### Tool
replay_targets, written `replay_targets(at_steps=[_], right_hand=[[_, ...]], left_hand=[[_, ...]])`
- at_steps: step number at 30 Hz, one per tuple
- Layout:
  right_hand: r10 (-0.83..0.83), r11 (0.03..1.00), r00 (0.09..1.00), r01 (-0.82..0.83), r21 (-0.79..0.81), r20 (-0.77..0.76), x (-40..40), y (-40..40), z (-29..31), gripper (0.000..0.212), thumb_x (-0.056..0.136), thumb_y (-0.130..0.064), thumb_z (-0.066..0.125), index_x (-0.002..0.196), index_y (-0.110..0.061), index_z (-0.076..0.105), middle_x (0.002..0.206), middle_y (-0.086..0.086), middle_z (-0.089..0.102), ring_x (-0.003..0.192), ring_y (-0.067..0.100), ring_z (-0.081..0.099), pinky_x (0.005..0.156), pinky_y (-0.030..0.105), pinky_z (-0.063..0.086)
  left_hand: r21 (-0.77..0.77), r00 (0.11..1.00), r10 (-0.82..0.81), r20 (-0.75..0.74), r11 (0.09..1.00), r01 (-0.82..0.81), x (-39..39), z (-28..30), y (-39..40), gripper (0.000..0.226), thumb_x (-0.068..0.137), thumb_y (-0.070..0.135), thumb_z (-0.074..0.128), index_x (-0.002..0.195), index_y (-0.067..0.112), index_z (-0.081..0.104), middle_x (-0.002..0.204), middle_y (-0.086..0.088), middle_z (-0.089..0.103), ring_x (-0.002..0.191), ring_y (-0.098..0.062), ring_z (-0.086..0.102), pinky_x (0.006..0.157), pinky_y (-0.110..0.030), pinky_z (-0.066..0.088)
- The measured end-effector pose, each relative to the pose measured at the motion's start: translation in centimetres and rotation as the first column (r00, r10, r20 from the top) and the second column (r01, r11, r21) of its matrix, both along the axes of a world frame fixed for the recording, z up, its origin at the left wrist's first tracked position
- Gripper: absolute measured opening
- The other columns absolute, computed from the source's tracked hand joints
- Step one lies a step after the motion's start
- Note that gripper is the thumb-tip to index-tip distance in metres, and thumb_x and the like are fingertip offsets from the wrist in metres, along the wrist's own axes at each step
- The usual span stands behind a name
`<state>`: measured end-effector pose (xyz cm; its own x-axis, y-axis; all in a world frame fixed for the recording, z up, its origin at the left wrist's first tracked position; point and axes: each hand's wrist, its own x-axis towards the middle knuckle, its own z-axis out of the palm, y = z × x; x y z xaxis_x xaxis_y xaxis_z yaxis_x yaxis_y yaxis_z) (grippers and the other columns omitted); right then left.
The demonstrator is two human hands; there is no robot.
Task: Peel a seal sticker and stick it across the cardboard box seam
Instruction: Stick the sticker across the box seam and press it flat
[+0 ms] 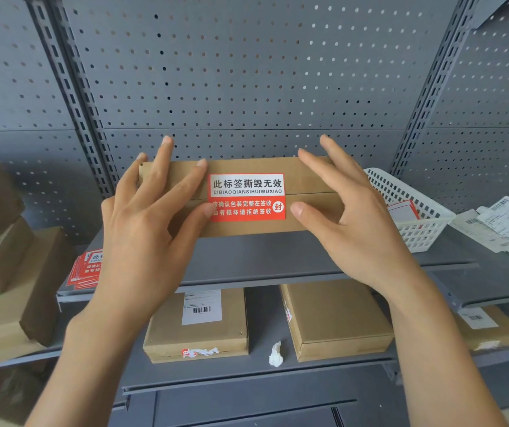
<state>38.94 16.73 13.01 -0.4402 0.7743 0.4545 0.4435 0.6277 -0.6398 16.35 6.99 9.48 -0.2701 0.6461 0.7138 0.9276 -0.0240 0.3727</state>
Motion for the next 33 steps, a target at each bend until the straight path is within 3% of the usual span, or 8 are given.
replay_targets(at_steps=[3, 8, 20, 23, 25, 28, 33], right_hand=[[-0.012, 1.000, 1.000, 0.012, -0.009, -0.003, -0.4, -0.3, 0.0, 0.074, 0.086, -0.040, 0.076, 0.151, -0.043, 0.041, 0.167, -0.025, 0.014, 0.156, 0.001, 0.005, 0.124, 0.032, 0.012], [-0.016, 1.000, 1.000, 0.016, 0.001, 0.005, -0.5, -0.2, 0.0, 0.079, 0.084, -0.031, 0.080, 0.151, -0.041, 0.041, 0.167, -0.024, 0.015, 0.156, 0.004, 0.007, 0.126, 0.038, 0.015], [0.017, 1.000, 1.000, -0.017, -0.012, -0.006, -0.4, 0.0, -0.2, 0.065, 0.093, -0.021, 0.068, 0.150, -0.043, 0.043, 0.167, -0.023, 0.016, 0.156, 0.004, 0.006, 0.127, 0.040, 0.014], [-0.034, 0.999, 0.996, 0.035, 0.020, -0.086, -1.3, -0.2, -0.6, 0.053, 0.097, -0.036, 0.062, 0.148, -0.037, 0.048, 0.165, -0.018, 0.024, 0.156, 0.008, 0.013, 0.126, 0.040, 0.017], [-0.123, 0.989, 0.982, 0.133, 0.064, -0.144, -2.5, -0.5, -1.1, 0.053, 0.095, -0.051, 0.057, 0.145, -0.032, 0.052, 0.163, -0.012, 0.032, 0.153, 0.013, 0.020, 0.124, 0.041, 0.021], [-0.259, 0.950, 0.951, 0.282, 0.132, -0.170, -4.8, -1.0, -2.0, 0.069, 0.089, -0.070, 0.048, 0.141, -0.026, 0.056, 0.159, -0.004, 0.039, 0.149, 0.026, 0.027, 0.119, 0.050, 0.028], [-0.408, 0.875, 0.905, 0.425, 0.232, -0.122, -6.5, -0.8, -3.1, 0.076, 0.084, -0.078, 0.046, 0.138, -0.025, 0.056, 0.157, -0.001, 0.040, 0.144, 0.039, 0.031, 0.105, 0.057, 0.035]], left_hand=[[-0.004, 1.000, 0.012, -0.021, 1.000, -0.012, 0.1, 0.1, 0.0, 0.063, 0.089, 0.061, 0.054, 0.146, 0.034, 0.055, 0.167, 0.000, 0.031, 0.151, -0.037, 0.031, 0.107, -0.057, 0.031], [-0.024, 1.000, 0.003, -0.026, 1.000, -0.003, -0.2, 0.3, -0.2, 0.064, 0.085, 0.052, 0.065, 0.146, 0.034, 0.055, 0.167, -0.001, 0.031, 0.151, -0.039, 0.031, 0.108, -0.060, 0.031], [-0.077, 0.998, -0.049, 0.032, 0.996, 0.052, -0.4, 0.5, -0.6, 0.057, 0.091, 0.032, 0.056, 0.148, 0.037, 0.050, 0.170, 0.005, 0.024, 0.154, -0.036, 0.023, 0.110, -0.057, 0.025], [-0.008, 0.993, -0.039, 0.108, 0.999, 0.041, 0.3, 0.6, -0.5, 0.047, 0.096, 0.033, 0.053, 0.142, 0.037, 0.058, 0.167, 0.007, 0.031, 0.153, -0.030, 0.027, 0.111, -0.045, 0.021], [0.100, 0.978, -0.036, 0.205, 0.995, 0.016, 1.2, 0.5, -0.2, 0.036, 0.096, 0.038, 0.058, 0.131, 0.037, 0.067, 0.161, 0.005, 0.043, 0.150, -0.028, 0.036, 0.117, -0.052, 0.029], [0.218, 0.935, 0.015, 0.356, 0.971, -0.099, 2.7, 0.6, 0.8, 0.026, 0.093, 0.044, 0.066, 0.116, 0.036, 0.073, 0.150, 0.004, 0.057, 0.145, -0.023, 0.045, 0.113, -0.059, 0.036], [0.169, 0.918, 0.162, 0.361, 0.957, -0.235, 4.2, 0.5, 2.3, 0.037, 0.084, 0.058, 0.072, 0.109, 0.033, 0.064, 0.146, 0.012, 0.057, 0.145, -0.024, 0.040, 0.101, -0.044, 0.027]])
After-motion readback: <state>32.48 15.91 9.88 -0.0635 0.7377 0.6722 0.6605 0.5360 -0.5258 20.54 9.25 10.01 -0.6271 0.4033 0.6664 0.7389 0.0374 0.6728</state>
